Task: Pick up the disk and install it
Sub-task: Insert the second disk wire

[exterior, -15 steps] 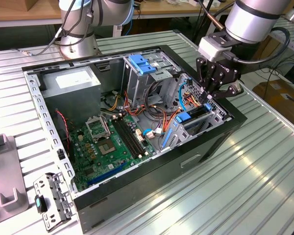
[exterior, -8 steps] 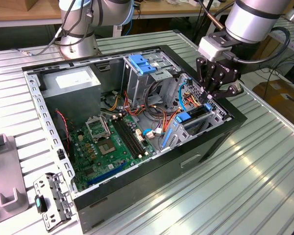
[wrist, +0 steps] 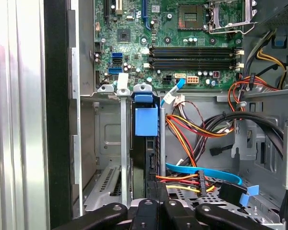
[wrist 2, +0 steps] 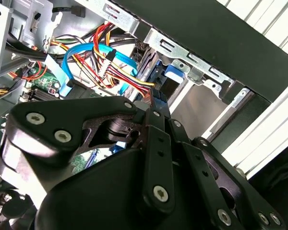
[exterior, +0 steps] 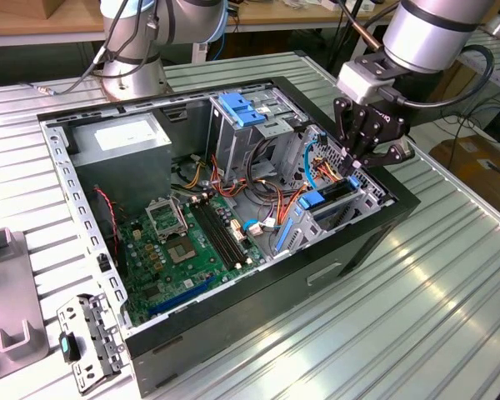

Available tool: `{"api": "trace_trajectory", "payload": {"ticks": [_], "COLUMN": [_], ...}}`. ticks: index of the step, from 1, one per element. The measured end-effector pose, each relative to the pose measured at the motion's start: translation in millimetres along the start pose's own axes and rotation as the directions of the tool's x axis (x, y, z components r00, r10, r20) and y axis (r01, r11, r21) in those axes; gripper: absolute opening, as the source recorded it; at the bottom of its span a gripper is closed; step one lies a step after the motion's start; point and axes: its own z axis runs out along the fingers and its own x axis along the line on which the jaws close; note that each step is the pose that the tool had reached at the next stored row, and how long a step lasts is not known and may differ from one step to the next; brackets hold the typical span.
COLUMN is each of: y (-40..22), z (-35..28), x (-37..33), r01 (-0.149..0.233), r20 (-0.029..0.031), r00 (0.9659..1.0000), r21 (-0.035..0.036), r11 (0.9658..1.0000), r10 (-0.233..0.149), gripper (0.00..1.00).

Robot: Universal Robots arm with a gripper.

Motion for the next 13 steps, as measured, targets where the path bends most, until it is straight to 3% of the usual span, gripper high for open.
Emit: {"api": "trace_trajectory", "payload": {"ticks": [3,6,8,13], "y": [3.5,18.3,23.4,24.2], "z": [-0.3,-0.7,-0.9,-4.3], "x": [0.0,0.3,0.3,0.3], "r01": [0.0,0.0,0.0,0.0], "r20": [-0.0002,0.0,0.0,0.0002], "r00": [1.0,1.0,1.0,1.0], "r21": [0.0,0.0,0.0,0.0], "r11": [1.0,1.0,1.0,1.0], "r10": [0.0,0.0,0.0,0.0], "gripper": [0.11,0.11,0.11,0.11]}}
